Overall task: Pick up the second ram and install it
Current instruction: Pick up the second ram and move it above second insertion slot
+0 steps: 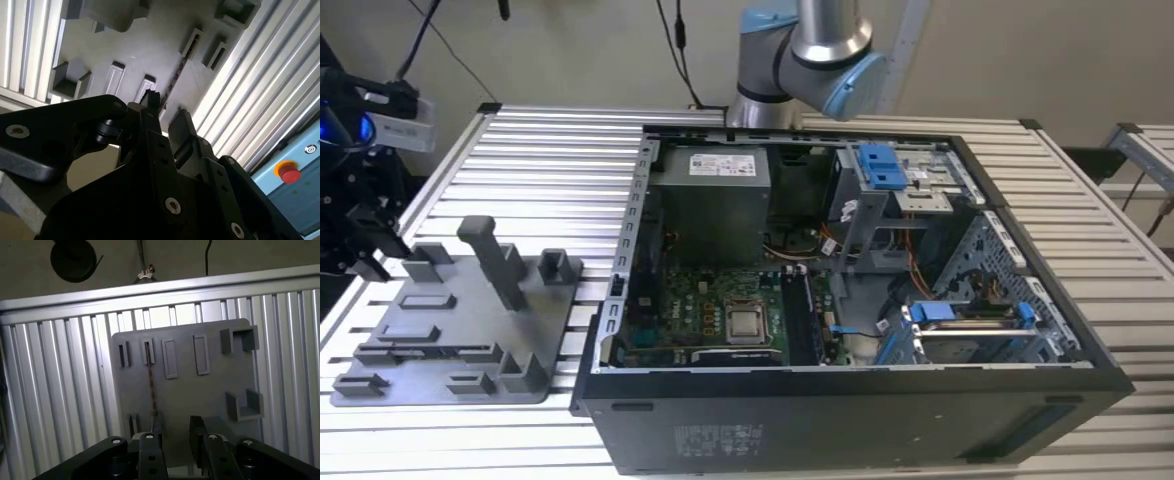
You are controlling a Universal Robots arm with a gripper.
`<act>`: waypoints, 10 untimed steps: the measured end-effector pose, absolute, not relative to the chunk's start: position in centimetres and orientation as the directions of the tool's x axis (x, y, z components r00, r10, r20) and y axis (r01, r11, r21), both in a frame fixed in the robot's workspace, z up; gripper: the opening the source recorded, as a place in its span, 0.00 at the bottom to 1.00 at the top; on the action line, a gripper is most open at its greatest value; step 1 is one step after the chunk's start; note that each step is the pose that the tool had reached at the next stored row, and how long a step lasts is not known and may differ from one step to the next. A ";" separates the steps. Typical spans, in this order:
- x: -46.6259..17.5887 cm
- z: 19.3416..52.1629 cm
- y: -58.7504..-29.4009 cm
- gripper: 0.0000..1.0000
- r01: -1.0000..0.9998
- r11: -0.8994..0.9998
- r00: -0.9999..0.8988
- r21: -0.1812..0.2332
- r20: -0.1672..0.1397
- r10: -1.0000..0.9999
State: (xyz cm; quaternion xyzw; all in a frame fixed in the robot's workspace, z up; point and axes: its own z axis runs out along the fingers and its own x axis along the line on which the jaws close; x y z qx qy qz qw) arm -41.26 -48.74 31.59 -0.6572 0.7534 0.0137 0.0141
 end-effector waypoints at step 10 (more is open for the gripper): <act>-41.3 30.6 -48.7 0.36 -0.998 0.065 -0.065 -0.001 -0.040 -0.997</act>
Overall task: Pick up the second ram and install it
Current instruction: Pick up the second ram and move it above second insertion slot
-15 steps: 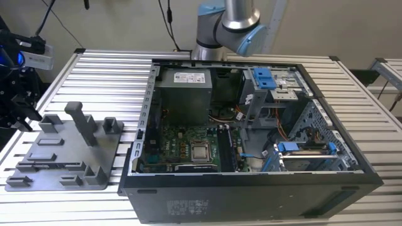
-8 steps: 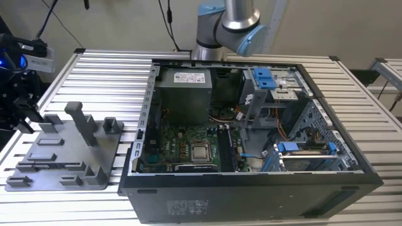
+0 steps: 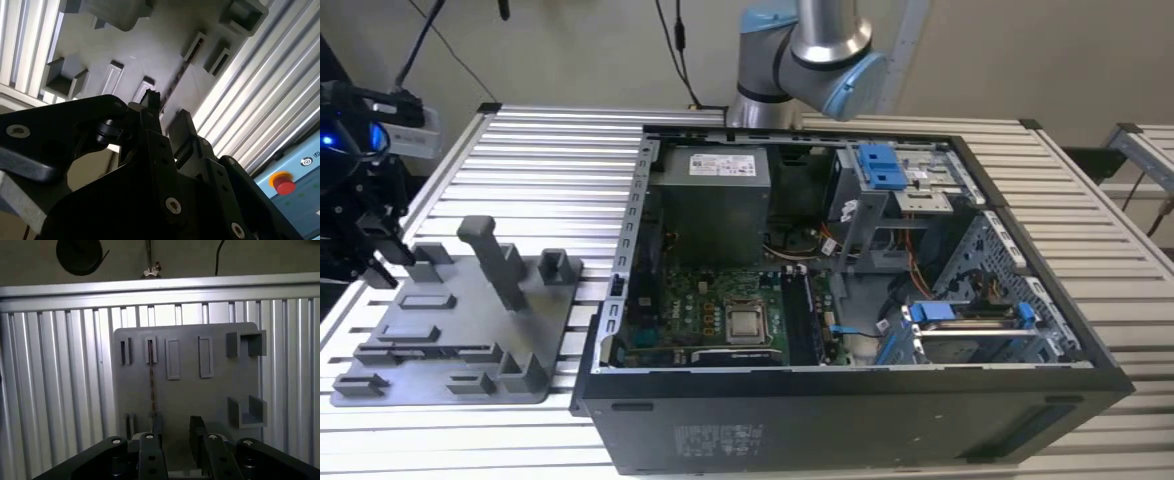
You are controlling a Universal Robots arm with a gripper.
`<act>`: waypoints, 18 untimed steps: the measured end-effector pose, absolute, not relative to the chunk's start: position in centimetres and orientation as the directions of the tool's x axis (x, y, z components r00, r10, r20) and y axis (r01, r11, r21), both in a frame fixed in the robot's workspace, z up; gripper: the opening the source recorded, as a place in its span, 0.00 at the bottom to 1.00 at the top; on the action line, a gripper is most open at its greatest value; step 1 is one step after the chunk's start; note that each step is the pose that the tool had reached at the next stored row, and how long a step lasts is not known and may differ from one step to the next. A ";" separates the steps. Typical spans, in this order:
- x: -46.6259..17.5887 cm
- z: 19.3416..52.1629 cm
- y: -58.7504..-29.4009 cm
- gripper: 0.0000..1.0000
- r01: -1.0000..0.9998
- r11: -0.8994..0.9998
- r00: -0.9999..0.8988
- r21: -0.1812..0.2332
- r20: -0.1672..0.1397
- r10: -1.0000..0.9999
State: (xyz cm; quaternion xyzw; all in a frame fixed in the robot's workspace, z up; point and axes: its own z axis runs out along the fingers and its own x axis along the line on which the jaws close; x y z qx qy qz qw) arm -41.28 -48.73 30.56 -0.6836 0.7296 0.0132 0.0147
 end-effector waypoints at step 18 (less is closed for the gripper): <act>-41.3 29.4 -48.7 0.36 -0.998 0.056 -0.056 -0.001 -0.039 -0.998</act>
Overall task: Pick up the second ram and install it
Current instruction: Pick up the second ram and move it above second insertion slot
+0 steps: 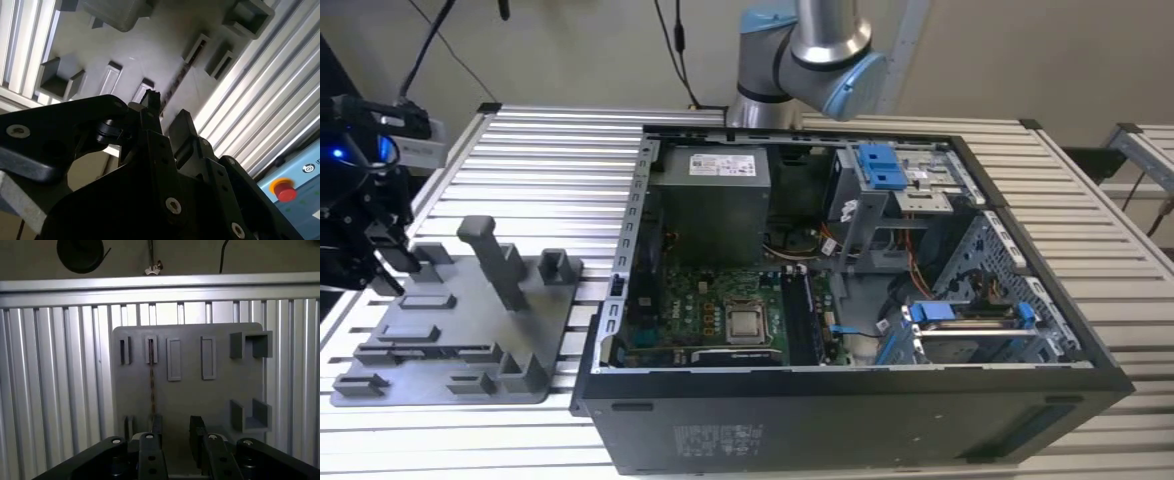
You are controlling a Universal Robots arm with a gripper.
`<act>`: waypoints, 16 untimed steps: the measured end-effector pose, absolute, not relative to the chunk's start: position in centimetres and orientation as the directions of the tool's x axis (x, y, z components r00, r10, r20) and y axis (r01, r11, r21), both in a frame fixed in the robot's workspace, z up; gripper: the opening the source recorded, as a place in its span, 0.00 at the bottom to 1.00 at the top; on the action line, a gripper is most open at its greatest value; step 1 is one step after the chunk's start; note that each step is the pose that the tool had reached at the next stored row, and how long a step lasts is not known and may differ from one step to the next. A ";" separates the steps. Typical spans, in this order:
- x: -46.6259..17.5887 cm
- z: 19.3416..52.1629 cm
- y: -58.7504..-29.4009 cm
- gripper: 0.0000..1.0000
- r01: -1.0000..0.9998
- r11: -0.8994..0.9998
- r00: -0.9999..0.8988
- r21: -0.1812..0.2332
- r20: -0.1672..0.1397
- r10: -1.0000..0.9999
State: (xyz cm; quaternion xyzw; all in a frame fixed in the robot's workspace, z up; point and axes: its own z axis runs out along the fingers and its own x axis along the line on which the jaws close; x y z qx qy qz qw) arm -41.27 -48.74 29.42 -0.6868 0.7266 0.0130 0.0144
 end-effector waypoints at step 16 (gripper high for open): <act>-41.3 27.9 -48.7 0.36 -0.998 0.056 -0.056 -0.001 -0.039 -0.998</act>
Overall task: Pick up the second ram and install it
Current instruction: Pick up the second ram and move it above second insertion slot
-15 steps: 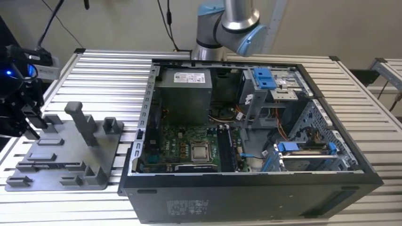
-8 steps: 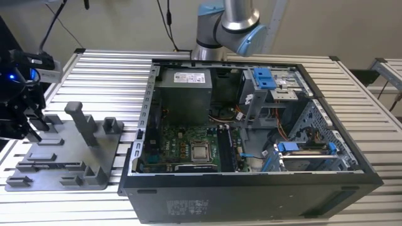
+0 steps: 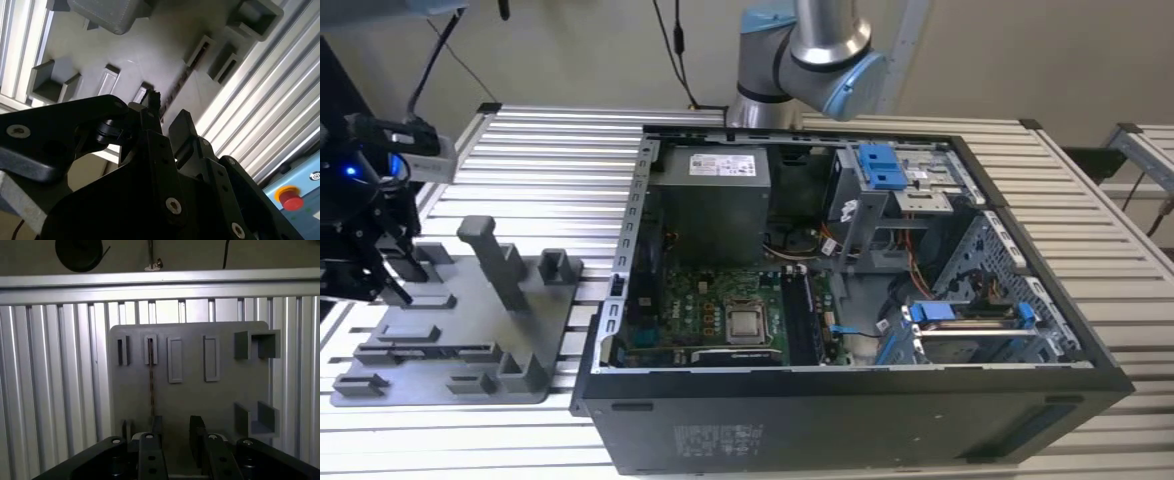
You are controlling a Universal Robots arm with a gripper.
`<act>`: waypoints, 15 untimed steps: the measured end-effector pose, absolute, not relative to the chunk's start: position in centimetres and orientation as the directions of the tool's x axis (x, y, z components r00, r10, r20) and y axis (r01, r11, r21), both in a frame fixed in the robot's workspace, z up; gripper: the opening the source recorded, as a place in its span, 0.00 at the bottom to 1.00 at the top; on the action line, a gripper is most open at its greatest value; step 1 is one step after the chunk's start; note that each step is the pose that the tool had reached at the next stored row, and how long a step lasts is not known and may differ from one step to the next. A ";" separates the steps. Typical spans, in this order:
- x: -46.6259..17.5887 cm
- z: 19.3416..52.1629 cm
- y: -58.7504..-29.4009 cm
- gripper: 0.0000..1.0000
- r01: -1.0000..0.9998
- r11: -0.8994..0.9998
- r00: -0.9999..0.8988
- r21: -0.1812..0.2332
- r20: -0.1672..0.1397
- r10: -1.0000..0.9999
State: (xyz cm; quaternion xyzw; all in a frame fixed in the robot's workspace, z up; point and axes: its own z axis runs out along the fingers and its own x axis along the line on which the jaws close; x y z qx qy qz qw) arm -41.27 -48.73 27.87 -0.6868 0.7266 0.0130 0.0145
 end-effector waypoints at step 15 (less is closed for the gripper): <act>-41.3 25.3 -49.1 0.36 -0.998 0.056 -0.056 -0.002 -0.039 -0.998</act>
